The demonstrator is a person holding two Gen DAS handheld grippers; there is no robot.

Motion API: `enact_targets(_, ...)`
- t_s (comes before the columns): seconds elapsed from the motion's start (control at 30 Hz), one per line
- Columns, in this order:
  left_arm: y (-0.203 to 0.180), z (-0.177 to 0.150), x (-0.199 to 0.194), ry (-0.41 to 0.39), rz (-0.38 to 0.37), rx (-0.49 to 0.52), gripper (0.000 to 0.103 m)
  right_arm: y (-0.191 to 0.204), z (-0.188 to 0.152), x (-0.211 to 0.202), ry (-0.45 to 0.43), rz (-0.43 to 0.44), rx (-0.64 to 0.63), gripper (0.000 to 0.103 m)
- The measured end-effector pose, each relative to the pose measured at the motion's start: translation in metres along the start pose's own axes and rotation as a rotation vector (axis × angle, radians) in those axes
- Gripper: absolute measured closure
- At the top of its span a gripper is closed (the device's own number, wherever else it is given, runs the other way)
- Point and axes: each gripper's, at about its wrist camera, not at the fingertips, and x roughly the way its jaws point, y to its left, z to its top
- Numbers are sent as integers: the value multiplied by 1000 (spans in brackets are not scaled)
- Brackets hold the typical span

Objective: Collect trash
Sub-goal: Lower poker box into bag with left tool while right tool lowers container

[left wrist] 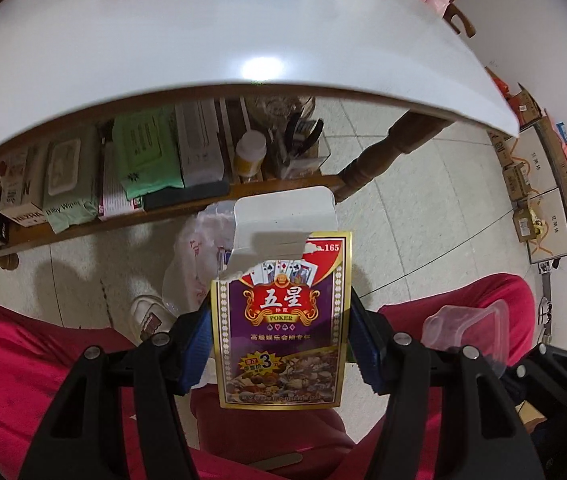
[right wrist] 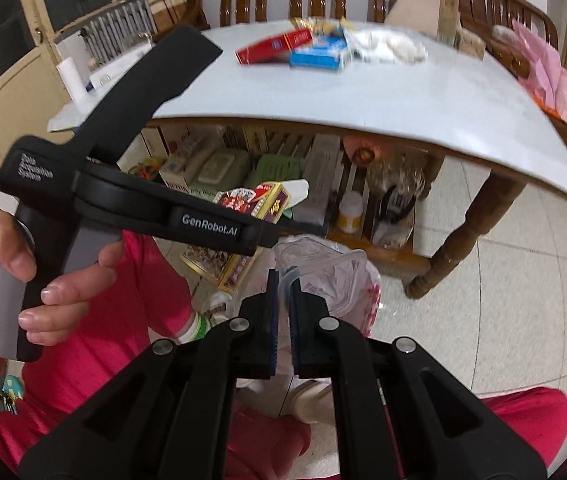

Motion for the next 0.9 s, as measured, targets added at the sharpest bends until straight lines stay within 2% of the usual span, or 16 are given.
enact_targets(0.6,20,12,86,150,6,-73,44,-29,-25,82,150,44,144,97)
enact_targets(0.9,39,21,134,228,-10,-161,44,-44,-35,131,236,50,218,97)
